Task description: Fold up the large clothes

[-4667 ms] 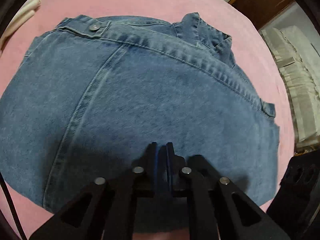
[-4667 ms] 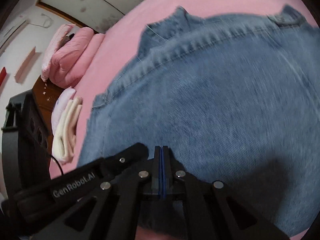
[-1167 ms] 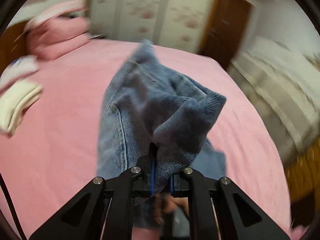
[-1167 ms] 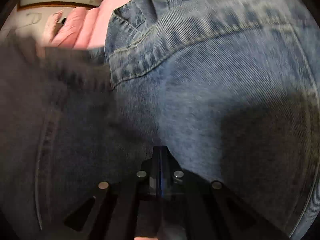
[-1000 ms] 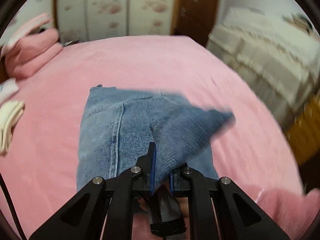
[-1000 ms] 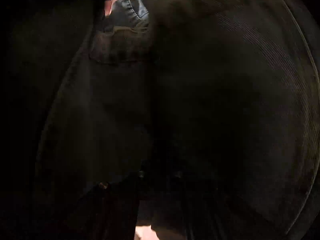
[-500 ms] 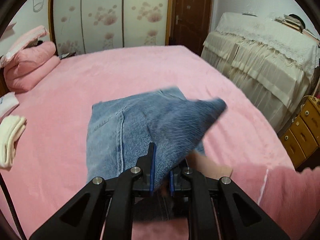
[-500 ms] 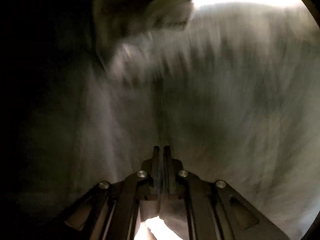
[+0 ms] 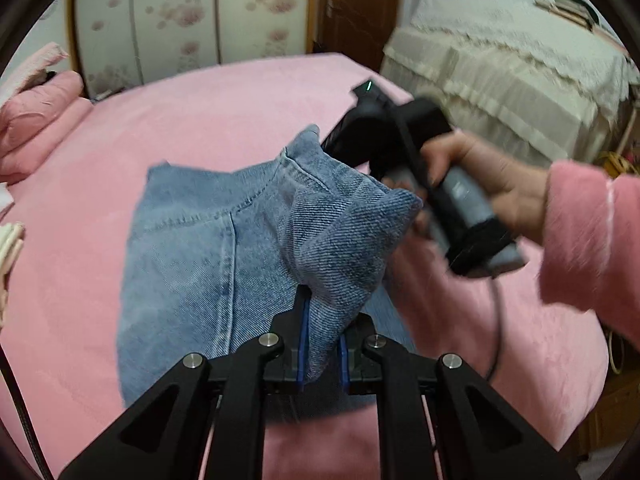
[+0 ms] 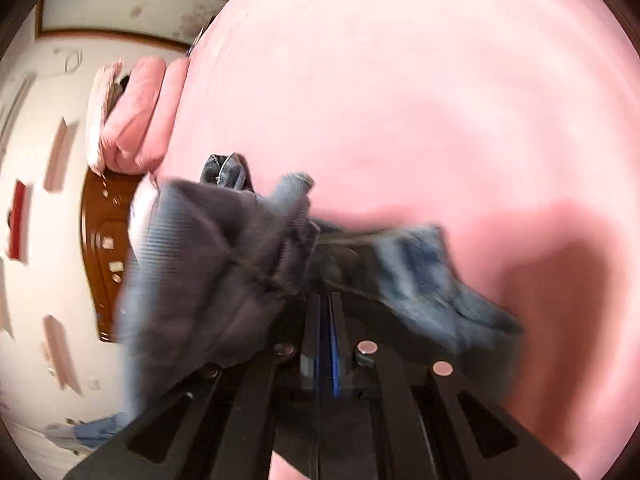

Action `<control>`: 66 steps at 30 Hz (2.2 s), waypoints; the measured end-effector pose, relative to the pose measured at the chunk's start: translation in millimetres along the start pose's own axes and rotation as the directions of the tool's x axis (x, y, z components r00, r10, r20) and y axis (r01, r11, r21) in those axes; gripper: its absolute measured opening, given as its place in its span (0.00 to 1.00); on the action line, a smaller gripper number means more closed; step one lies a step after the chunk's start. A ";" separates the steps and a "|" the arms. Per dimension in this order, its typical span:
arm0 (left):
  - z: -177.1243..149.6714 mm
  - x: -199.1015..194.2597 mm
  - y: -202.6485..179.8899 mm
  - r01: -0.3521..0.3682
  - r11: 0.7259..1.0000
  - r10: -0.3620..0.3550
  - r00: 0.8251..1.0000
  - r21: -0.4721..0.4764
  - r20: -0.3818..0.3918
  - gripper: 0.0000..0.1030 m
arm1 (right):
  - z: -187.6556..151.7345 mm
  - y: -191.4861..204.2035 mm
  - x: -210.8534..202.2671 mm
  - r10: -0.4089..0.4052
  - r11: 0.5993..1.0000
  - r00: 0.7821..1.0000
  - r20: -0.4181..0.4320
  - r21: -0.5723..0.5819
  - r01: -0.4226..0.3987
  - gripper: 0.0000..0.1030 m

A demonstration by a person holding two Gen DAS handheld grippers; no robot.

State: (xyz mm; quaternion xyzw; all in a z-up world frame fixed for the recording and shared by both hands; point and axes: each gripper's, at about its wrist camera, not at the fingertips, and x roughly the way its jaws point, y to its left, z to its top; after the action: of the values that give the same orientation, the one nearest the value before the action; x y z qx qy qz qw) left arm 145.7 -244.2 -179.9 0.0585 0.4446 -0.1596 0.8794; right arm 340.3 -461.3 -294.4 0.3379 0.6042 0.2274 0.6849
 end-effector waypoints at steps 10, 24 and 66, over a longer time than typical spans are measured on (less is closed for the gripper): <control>-63.3 52.9 -30.4 0.130 0.953 -0.021 0.929 0.272 -0.370 0.37 | -78.6 -0.4 -34.2 -0.151 0.988 0.973 0.173 -0.001 0.154 0.45; -48.1 -1.5 68.4 -0.160 0.987 0.143 0.899 -0.006 -0.413 0.83 | -137.7 28.8 28.7 -0.206 0.973 0.975 0.079 -0.091 0.213 0.47; 45.7 102.9 137.0 -0.164 0.984 0.129 0.920 -0.064 -0.370 0.30 | -113.7 61.9 54.8 -0.365 0.918 0.880 0.305 -0.042 0.395 0.27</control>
State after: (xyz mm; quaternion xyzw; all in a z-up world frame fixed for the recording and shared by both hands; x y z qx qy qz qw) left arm 283.1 -149.9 -240.3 0.0788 0.6014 -0.0587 0.7929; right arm 243.8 -359.1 -290.4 0.2069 0.5387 0.0670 0.8139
